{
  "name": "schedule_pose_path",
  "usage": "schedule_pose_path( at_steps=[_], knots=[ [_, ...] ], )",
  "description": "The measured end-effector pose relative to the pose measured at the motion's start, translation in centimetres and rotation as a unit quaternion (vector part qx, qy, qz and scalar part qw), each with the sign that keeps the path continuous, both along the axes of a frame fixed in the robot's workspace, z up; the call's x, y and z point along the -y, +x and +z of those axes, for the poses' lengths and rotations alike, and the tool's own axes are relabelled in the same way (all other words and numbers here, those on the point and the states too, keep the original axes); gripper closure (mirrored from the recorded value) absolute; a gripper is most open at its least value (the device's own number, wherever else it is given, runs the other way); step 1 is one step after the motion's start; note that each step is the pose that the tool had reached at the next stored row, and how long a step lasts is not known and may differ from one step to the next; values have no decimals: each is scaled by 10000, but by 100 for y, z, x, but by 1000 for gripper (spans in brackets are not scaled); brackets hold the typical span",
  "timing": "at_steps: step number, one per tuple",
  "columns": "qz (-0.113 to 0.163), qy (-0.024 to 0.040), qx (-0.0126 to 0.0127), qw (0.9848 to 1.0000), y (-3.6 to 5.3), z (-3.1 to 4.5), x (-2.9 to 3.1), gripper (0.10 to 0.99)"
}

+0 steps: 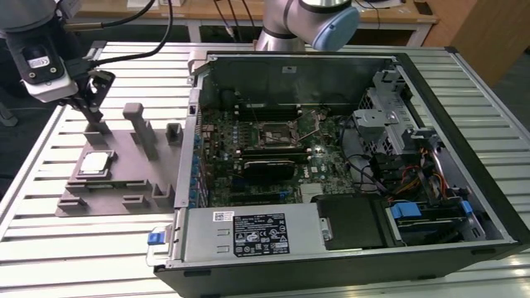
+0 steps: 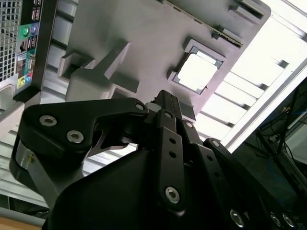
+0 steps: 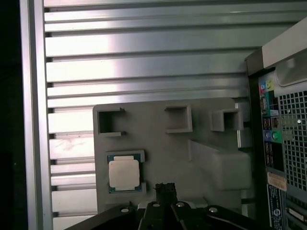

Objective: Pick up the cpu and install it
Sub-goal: 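Reach for the cpu, then pick up the cpu and move it towards the insertion slot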

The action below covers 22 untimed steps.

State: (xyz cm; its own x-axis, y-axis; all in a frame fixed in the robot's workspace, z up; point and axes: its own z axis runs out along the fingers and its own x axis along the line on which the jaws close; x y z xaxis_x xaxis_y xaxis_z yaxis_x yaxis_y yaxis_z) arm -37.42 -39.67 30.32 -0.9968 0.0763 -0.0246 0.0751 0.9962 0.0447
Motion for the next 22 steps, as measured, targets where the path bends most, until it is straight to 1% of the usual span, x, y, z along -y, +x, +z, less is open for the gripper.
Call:
schedule_pose_path(
  at_steps=[10, 22],
  knots=[
    [0, 0, 0, 10000, -18, -30, 0, 980],
    [0, -1, -1, 10000, -86, -124, 0, 980]
  ],
)
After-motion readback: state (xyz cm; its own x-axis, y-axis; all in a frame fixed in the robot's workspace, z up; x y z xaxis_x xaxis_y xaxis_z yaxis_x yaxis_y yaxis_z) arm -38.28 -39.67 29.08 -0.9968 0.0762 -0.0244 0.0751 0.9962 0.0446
